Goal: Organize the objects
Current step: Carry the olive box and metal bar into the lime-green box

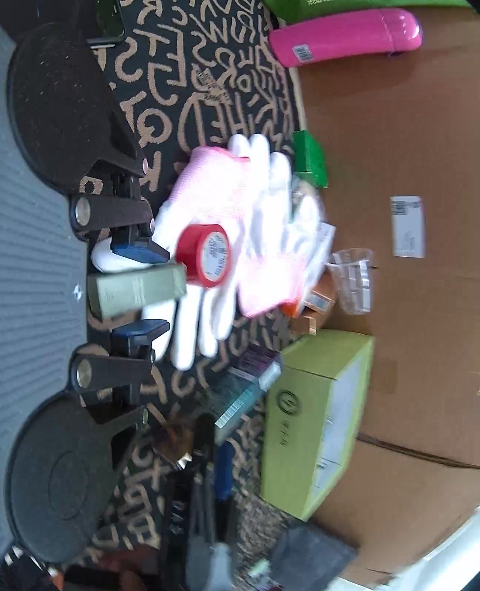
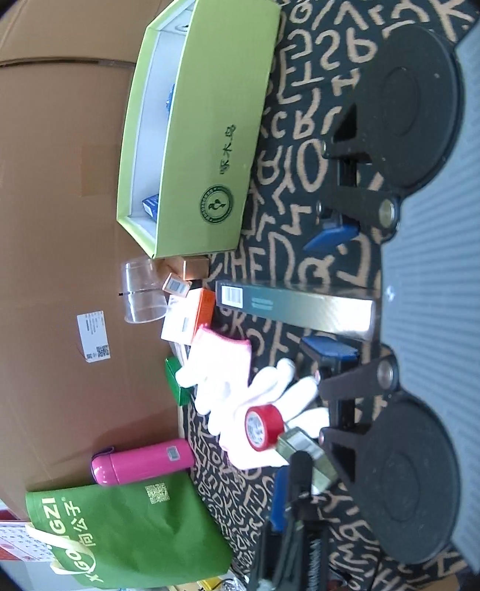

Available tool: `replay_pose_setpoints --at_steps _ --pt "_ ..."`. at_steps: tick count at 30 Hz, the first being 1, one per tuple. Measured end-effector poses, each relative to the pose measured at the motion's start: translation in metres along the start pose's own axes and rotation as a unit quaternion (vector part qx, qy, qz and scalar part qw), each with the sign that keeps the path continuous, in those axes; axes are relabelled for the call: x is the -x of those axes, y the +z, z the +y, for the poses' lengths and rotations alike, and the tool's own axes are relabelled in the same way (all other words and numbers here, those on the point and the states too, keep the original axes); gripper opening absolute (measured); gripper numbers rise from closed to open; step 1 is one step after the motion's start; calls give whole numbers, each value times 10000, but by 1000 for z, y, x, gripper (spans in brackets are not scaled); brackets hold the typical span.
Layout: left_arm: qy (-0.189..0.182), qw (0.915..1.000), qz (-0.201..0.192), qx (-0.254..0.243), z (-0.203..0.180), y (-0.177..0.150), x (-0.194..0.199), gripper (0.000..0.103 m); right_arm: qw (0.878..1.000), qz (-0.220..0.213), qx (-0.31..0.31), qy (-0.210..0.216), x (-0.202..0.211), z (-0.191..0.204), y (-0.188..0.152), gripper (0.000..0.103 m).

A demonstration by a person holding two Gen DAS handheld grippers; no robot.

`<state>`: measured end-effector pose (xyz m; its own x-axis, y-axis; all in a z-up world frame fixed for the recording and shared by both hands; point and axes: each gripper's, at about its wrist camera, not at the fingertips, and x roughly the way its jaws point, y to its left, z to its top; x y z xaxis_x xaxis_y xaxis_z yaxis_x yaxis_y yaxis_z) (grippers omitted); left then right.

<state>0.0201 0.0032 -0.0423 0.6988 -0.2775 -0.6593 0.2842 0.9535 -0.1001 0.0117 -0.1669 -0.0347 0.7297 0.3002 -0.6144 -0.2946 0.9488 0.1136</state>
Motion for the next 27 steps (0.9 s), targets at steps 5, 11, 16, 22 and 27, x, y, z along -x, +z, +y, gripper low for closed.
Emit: replay_pose_setpoints --at_steps 5,11,16,22,27 --pt "9 10000 -2 -83 -1 0 -14 35 9999 102 80 20 -20 1 4 51" --pt "-85 9999 43 -51 -1 4 -6 25 9999 147 57 -40 -35 1 1 26" --pt "-339 9993 -119 108 3 10 19 23 9998 3 -182 76 -16 -5 -1 22" --pt "-662 9962 -562 -72 -11 44 39 23 9984 -516 -219 53 20 -17 13 22" --pt "-1169 9881 -938 -332 -34 89 31 23 9945 -1008 -184 -202 48 -36 38 22"
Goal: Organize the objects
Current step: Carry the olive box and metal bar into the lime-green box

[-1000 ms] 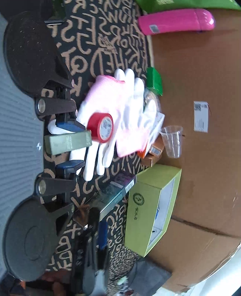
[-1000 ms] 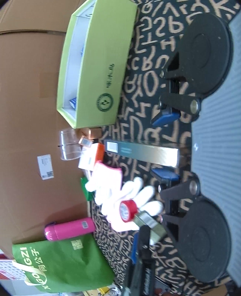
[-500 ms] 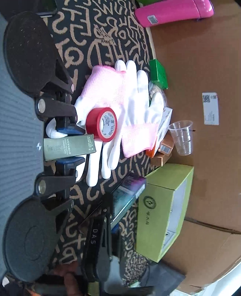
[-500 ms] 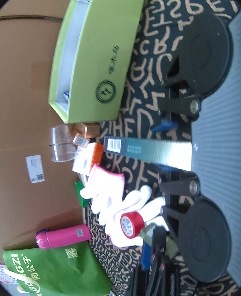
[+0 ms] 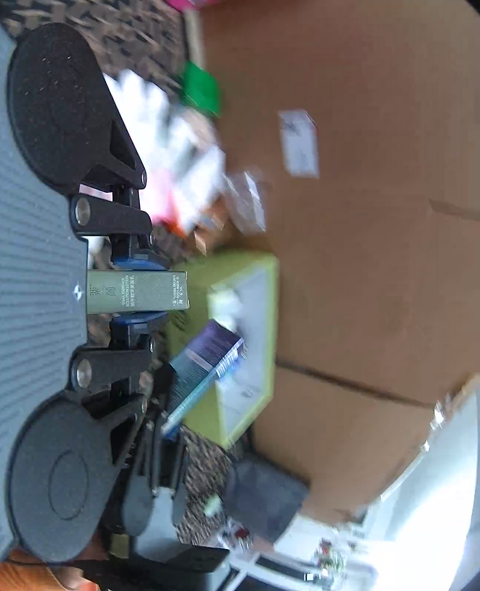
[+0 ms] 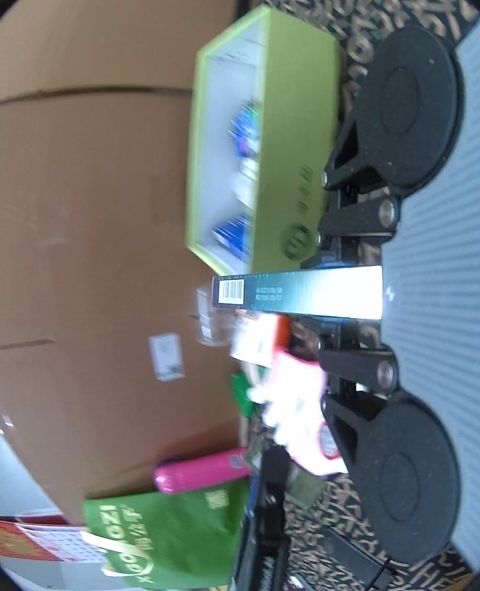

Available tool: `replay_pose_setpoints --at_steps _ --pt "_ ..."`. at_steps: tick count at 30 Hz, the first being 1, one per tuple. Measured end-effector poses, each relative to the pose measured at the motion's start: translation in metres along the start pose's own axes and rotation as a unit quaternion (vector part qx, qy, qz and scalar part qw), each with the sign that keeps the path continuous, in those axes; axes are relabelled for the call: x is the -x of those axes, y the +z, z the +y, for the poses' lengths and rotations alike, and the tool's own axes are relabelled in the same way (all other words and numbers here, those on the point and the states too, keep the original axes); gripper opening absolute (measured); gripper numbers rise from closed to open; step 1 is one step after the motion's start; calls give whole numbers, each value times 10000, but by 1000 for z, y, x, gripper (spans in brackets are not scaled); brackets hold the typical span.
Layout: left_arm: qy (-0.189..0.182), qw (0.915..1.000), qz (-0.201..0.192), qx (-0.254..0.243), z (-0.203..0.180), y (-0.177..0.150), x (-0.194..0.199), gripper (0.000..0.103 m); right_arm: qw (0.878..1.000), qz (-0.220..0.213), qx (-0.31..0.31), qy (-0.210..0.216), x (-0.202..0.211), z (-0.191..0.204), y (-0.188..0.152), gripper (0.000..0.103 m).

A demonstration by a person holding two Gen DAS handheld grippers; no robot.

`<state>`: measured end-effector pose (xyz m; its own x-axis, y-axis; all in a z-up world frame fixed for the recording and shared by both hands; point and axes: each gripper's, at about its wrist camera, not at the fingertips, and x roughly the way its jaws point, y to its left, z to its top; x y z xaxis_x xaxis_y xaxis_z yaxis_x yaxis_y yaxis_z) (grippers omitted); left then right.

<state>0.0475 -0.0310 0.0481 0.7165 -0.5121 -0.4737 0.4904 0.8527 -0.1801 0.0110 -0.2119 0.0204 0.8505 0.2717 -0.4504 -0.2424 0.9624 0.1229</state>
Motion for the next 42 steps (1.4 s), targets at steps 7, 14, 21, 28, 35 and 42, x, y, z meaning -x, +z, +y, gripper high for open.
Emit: replay_pose_setpoints --at_steps 7,14,21,28,35,42 --pt "-450 9987 -87 -208 -32 63 -65 23 9960 -561 115 -687 17 -39 39 22" --pt "-75 9993 245 -284 -36 89 -152 23 9858 -653 0 -1547 -6 -98 58 22" --pt "99 9976 683 30 -18 86 -212 23 9824 -308 -285 -1822 -61 -155 50 22" --pt "108 9972 742 -19 -13 82 -229 26 9825 -75 -226 -1848 -93 -169 40 22" --pt "72 9989 449 138 -4 69 -198 76 9790 -157 306 -2007 -77 -146 27 76" --pt "92 9986 378 361 -2 76 -166 79 9748 17 486 -2178 -50 -128 28 26"
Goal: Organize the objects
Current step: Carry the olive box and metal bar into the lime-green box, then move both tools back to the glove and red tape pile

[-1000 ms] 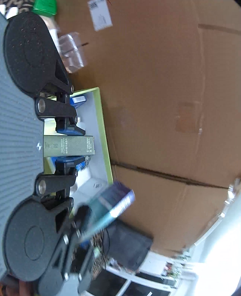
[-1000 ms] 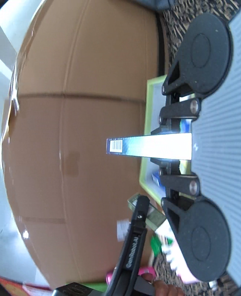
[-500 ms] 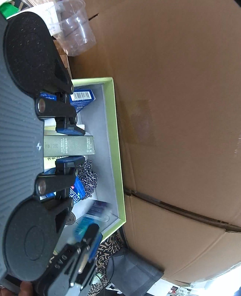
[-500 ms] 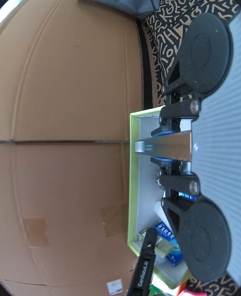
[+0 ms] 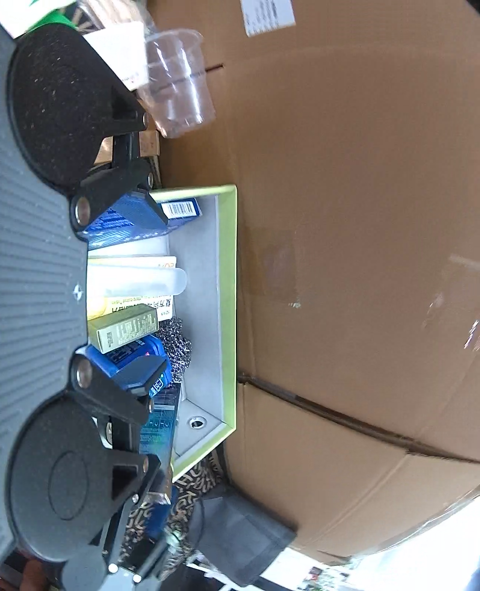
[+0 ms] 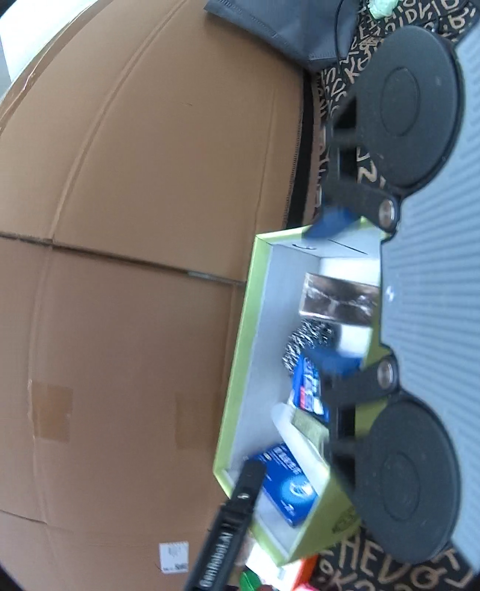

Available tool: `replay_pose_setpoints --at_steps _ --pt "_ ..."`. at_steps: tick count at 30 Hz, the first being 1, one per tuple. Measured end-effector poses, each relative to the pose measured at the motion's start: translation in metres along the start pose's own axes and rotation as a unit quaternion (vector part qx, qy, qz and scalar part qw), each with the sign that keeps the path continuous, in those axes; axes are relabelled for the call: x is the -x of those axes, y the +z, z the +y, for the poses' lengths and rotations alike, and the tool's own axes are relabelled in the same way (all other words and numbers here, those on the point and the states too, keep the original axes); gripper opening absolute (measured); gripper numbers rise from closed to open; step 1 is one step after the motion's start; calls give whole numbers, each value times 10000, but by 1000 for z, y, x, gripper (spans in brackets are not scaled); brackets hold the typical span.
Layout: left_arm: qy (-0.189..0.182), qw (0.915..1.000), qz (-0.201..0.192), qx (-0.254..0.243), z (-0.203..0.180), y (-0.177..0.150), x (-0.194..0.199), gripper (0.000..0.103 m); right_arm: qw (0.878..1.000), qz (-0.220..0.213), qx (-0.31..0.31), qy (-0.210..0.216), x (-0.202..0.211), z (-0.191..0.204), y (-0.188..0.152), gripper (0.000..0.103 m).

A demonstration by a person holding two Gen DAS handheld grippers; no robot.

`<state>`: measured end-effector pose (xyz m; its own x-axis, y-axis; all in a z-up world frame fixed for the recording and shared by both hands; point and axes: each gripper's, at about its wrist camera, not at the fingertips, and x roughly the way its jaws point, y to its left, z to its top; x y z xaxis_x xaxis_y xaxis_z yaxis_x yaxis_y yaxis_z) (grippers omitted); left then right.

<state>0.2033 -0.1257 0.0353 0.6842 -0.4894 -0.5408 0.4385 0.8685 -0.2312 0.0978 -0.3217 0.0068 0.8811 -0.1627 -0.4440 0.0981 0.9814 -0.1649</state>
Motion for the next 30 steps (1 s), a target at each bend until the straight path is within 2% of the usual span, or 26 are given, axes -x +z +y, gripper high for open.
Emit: replay_pose_setpoints --at_steps 4,9,11,12,13,14,15,18,23,30 --pt "33 10000 -25 18 0 -3 10 79 9999 108 -84 63 -11 2 1 22" --pt "165 9998 -28 -123 -3 -4 19 80 9966 178 -718 350 -40 -6 -1 22" --pt "174 9998 15 -134 -3 -5 27 80 9973 256 -580 382 -36 -4 2 24" --pt "164 9998 20 -148 -3 -6 30 82 9977 222 -500 401 -30 -2 2 32" --pt "158 9997 10 -164 -2 -6 36 84 9981 165 -457 385 -23 -1 1 46" --pt "163 9997 -17 -176 -2 -8 40 87 9985 42 -443 308 -12 0 -1 79" --pt "176 9997 -47 -190 -2 -11 45 89 9988 -170 -412 209 3 3 -3 94" --pt "156 9996 -63 -213 0 -23 59 89 9986 -427 -279 159 29 9 -9 102" --pt "100 9999 47 -14 14 -55 91 89 9970 -492 -326 493 62 25 -24 103" --pt "656 9968 209 397 44 -110 132 89 9905 -194 -419 1292 73 69 -50 103"
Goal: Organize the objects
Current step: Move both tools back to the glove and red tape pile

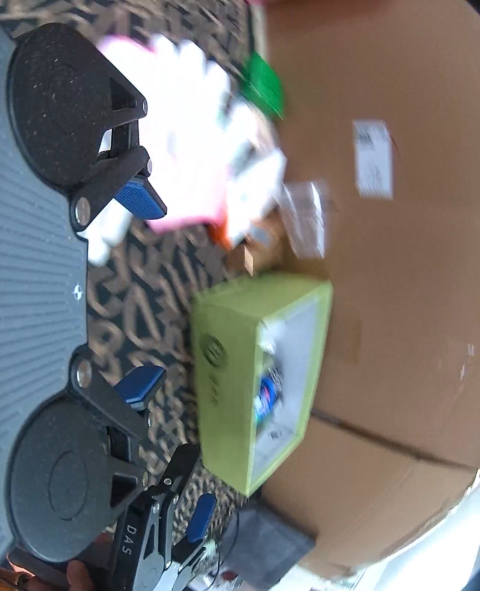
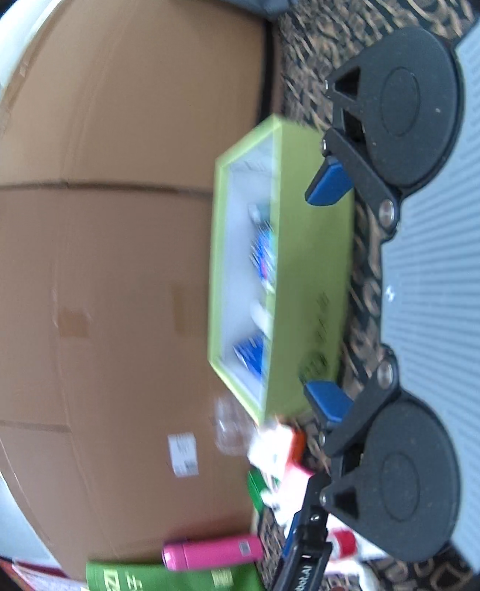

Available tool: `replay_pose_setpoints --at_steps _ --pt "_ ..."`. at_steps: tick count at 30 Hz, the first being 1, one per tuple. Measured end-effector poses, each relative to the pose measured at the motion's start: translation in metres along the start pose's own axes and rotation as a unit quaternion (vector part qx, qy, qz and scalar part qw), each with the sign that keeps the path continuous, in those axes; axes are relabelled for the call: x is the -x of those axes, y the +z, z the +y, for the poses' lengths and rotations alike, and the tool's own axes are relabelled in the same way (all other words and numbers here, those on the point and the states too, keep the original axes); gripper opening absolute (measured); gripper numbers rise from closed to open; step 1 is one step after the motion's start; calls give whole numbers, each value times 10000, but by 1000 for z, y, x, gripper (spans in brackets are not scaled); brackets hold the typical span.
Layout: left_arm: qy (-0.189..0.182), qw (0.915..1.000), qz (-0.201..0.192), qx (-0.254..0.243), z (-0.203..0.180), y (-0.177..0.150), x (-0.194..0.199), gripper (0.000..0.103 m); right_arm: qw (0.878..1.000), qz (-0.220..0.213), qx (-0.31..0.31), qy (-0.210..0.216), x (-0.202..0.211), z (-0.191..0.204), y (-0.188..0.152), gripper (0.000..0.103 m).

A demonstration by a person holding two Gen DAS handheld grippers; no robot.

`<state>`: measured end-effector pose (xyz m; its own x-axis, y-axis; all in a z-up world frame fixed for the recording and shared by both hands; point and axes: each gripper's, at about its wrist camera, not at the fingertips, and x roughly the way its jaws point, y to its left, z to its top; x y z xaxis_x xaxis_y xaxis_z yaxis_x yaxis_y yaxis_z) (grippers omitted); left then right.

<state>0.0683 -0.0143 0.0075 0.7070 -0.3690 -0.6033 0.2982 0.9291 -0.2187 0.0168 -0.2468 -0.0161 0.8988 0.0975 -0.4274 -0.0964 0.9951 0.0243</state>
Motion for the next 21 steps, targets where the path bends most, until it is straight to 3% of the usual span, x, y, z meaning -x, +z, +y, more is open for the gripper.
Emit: replay_pose_setpoints --at_steps 7,11,14,17,19,21 --pt "797 9916 13 1018 61 -33 32 89 9934 542 218 986 -13 55 -15 103" --pt "881 9850 46 1480 82 -42 40 89 9908 566 539 1103 -11 81 -15 103" --pt "677 9872 74 1439 82 -44 39 89 9891 554 678 1180 -9 91 -13 103" --pt "539 9925 36 1098 71 -41 35 88 9894 548 720 1132 -7 97 -13 103" --pt "717 9939 -7 834 70 -36 32 85 9900 486 643 1161 -5 99 -11 103" --pt "922 9911 -217 930 85 -32 35 85 9871 510 603 1394 -7 103 -9 97"
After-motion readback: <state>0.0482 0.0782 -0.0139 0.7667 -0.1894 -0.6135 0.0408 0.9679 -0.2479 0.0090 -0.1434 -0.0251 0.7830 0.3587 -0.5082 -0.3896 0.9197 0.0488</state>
